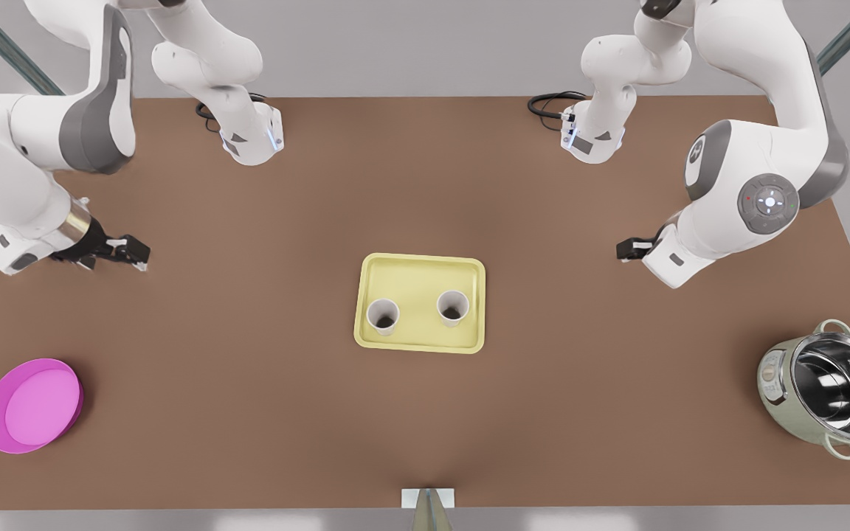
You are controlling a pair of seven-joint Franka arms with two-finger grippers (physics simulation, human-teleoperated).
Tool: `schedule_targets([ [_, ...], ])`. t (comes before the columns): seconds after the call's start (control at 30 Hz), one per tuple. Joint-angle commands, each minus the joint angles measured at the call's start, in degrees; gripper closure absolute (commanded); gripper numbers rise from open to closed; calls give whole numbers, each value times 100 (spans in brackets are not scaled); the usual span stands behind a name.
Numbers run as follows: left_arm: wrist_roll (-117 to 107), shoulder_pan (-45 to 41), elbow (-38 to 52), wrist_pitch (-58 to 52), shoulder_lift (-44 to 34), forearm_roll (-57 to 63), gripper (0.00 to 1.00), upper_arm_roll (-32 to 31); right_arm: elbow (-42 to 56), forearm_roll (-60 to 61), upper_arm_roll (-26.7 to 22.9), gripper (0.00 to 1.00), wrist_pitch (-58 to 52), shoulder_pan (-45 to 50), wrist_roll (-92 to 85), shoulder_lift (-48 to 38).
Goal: Use both arms to respectively pick up the white IKEA cups from the middle-left and middle-right positions, then place the white IKEA cups onto the middle-middle tray, ensuring that the cups remain upright and do not tip over
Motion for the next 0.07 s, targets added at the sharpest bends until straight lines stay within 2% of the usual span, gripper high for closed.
schedule_targets([
  [0.0, 226, -1, 2, 22, -6, 5, 0, -3, -64, -40, 0, 0, -323, 95, 61, -67],
  [0.03, 226, 7, 2, 22, -6, 5, 0, 6, -72, -40, 0, 0, -331, 95, 70, -76],
])
